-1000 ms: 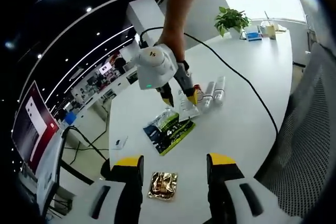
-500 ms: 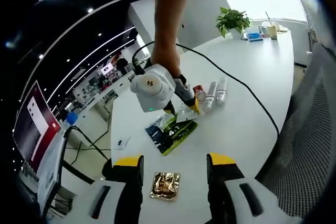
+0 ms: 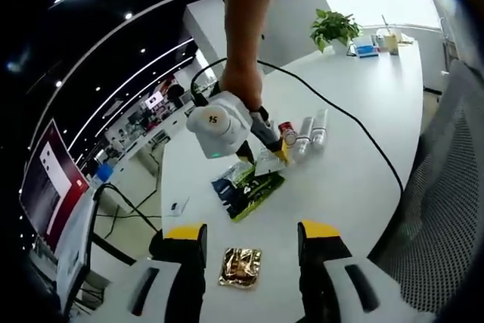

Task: Arrange the skincare products in the storage area until every visible bottle or jar stands upright without overlapping.

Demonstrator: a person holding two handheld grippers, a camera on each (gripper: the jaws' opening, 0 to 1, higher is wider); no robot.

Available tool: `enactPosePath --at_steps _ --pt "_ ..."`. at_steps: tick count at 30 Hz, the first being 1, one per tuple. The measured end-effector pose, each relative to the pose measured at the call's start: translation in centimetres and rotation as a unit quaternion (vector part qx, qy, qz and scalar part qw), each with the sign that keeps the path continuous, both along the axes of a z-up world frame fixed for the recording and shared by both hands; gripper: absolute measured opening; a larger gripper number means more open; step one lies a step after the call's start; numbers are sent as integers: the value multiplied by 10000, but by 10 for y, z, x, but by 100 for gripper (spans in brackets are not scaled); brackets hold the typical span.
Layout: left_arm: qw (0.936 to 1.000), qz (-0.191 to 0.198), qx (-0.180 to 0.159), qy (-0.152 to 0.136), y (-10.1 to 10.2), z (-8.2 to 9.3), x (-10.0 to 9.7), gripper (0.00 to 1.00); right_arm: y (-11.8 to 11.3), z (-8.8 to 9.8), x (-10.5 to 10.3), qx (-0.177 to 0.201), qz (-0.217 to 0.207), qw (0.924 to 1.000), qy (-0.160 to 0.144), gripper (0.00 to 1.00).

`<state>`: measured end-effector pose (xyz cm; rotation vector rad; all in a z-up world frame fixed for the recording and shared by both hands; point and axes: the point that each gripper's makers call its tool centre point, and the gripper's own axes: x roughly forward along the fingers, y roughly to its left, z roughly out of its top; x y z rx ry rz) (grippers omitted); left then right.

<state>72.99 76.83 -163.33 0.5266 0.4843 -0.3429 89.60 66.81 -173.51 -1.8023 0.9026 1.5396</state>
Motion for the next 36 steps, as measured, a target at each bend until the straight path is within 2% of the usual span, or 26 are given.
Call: enactPosePath --at_steps 1,2,6,10,12,15,20,23,30,31,32,33,34,35,36 --pt "10000 4 -10 -13 0 0 0 50 -1 0 -2 45 -37 10000 7 37" --pt "10000 11 -10 -18 0 0 0 50 2 0 1 267 42 9996 -89 37" --pt "10000 -25 -5 27 -1 -1 -1 50 -1 3 -1 433 53 9989 -145 36" --pt "10000 -40 -24 35 -2 -1 -1 50 1 2 -3 494 396 9978 -178 33" --pt "9999 -6 -97 -113 -2 4 1 50 1 2 -3 525 429 9975 -197 31" --pt "9998 39 -162 -109 0 5 2 50 3 4 -2 755 674 9945 -252 29" --pt "9999 39 -105 -78 0 3 2 50 5 9 4 927 489 9939 -355 29" --pt "9999 9 -112 -69 -1 3 1 50 14 21 9 1318 130 9901 -456 29" --pt "9999 -5 -104 -70 -2 2 1 50 26 59 12 2247 -719 9701 -563 29" --pt "9999 -15 -107 -88 -3 3 1 50 26 67 15 2427 -869 9638 -680 29" --pt "9999 -27 -119 -97 -3 3 1 50 26 73 17 2591 -1193 9556 -737 29" --pt "9999 -40 -127 -99 -4 4 1 50 28 81 19 2883 -1511 9425 -754 29" --pt "9999 -51 -118 -98 -4 4 1 50 28 84 20 2963 -1586 9386 -779 29" --pt "9998 -99 -88 -129 -5 5 0 50 29 91 19 3153 -1797 9286 -767 29" --pt "9997 -118 -102 -211 -6 9 1 50 29 96 18 3242 -1933 9228 -778 29"
